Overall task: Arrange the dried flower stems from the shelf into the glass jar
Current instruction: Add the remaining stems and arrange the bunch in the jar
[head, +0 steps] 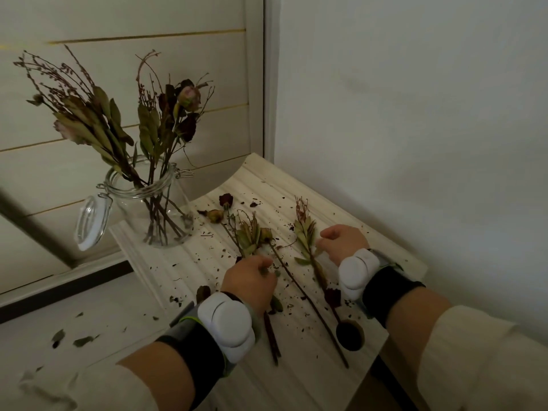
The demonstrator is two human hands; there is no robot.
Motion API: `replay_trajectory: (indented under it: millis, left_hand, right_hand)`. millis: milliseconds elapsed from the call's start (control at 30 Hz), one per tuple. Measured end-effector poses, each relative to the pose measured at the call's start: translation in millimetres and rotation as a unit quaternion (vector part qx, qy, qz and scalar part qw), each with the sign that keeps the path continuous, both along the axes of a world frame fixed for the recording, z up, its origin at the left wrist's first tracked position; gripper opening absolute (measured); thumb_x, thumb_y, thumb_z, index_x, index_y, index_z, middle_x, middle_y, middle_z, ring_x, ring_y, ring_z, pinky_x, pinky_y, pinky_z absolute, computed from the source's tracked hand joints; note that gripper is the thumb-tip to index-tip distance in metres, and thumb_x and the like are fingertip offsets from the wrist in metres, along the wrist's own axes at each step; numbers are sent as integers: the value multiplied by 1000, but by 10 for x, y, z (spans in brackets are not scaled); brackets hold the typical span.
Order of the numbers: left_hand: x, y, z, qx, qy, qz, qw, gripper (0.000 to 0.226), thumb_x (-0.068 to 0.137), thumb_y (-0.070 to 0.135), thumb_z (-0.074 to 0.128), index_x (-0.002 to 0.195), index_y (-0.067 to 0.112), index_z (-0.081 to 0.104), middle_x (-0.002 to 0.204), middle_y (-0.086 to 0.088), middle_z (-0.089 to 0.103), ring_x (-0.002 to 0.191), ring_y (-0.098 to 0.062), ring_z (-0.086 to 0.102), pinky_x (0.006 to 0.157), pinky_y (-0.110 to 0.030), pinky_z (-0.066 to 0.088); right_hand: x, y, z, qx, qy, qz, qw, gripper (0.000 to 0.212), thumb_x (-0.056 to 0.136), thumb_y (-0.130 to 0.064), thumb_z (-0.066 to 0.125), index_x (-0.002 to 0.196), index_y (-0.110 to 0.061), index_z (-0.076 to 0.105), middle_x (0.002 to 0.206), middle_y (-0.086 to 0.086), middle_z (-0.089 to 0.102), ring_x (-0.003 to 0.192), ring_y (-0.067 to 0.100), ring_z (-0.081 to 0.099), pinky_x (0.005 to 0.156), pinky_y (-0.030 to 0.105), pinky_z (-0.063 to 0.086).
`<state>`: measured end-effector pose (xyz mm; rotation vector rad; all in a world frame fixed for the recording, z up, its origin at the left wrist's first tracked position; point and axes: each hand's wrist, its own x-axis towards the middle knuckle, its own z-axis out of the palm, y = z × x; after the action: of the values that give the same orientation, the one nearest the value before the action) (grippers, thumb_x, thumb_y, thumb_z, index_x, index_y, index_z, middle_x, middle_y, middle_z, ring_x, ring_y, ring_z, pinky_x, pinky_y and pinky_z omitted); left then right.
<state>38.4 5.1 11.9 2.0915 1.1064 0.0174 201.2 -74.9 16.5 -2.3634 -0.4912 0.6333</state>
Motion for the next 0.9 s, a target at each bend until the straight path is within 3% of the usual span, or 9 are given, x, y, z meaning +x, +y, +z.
replay_trajectory:
  millis: [233, 400, 600, 667, 733, 833, 900]
  left_hand:
    - [-9, 17, -28, -2, -16, 2, 1000, 35, 92, 25, 50, 127, 25, 55, 127, 1, 58, 116, -17, 54, 98, -25, 42]
    - [-43, 44, -49, 6, -21, -11, 1000, 32, 93, 24, 48, 124, 24, 57, 126, 1, 59, 115, -18, 55, 100, -27, 44]
    - [-74, 78, -79, 9, -31, -7, 999, 32, 94, 23, 45, 123, 23, 59, 124, 2, 61, 116, -16, 55, 102, -27, 43]
    - [-84, 83, -89, 8, -33, -10, 999, 32, 94, 24, 45, 123, 23, 59, 124, 2, 61, 116, -16, 55, 102, -27, 43]
    - [-87, 88, -100, 6, -34, -15, 999, 32, 94, 25, 45, 123, 23, 59, 125, 2, 60, 117, -16, 55, 102, -27, 43]
    - [-90, 89, -109, -1, -38, -7, 999, 31, 94, 25, 46, 122, 24, 59, 125, 2, 60, 116, -15, 55, 100, -24, 43]
    - [-95, 89, -112, -1, -41, -4, 999, 31, 94, 25, 46, 122, 24, 60, 125, 3, 60, 116, -15, 55, 100, -24, 43]
  right_hand:
    - [-68, 164, -92, -77, -47, 53, 994, 50, 83, -35, 63, 129, -18, 50, 128, 3, 58, 115, 23, 56, 89, 27, 44]
    - [-66, 270, -72, -116, -69, 68, 988, 52, 82, -45, 62, 120, -14, 47, 120, 9, 57, 105, 26, 56, 73, 26, 40]
    - [-14, 381, -129, -151, -75, 60, 984, 66, 76, -55, 65, 119, -10, 44, 119, 11, 54, 104, 28, 56, 70, 31, 41]
    - [-1, 405, -150, -161, -75, 61, 982, 66, 75, -55, 66, 118, -10, 44, 115, 10, 55, 96, 26, 56, 67, 30, 41]
    - [2, 437, -178, -165, -79, 64, 981, 57, 75, -52, 66, 109, -12, 45, 102, 8, 55, 83, 23, 52, 57, 27, 39]
    - [8, 472, -209, -158, -90, 60, 982, 36, 77, -43, 64, 78, -16, 40, 70, 1, 43, 58, 16, 41, 43, 24, 26]
    - [5, 487, -197, -160, -93, 63, 981, 41, 79, -37, 61, 62, -20, 27, 60, -1, 32, 49, 13, 31, 41, 24, 21]
